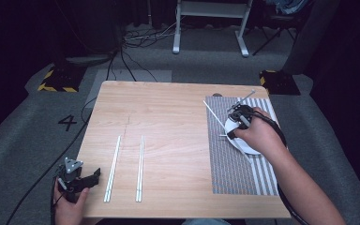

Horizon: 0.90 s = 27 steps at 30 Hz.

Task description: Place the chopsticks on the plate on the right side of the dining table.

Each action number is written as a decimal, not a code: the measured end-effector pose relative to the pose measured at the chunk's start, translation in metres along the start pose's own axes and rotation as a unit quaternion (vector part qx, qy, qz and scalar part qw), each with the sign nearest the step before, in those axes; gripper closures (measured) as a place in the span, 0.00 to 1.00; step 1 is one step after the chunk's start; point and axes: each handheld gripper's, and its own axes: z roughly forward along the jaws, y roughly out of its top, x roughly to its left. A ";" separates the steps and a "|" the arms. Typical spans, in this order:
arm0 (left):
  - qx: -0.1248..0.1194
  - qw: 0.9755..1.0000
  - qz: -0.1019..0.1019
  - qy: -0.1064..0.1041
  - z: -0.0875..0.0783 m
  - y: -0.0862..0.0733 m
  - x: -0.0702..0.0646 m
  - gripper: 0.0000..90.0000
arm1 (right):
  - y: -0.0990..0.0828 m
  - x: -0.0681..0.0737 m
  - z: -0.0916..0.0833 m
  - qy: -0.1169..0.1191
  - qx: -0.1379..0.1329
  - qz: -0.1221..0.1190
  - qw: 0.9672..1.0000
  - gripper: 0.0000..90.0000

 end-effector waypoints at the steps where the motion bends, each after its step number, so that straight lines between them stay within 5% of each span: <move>1: 0.000 1.000 0.000 0.000 0.000 0.000 0.000 0.22 | -0.002 -0.003 -0.001 -0.002 0.000 0.002 1.000 0.95; 18: 0.000 1.000 0.000 0.000 0.000 0.000 0.000 0.22 | -0.035 -0.057 -0.010 -0.034 0.015 0.026 0.999 0.95; 27: 0.000 1.000 0.000 0.001 0.000 0.000 0.000 0.22 | -0.047 -0.070 -0.006 -0.047 0.025 0.020 0.998 0.95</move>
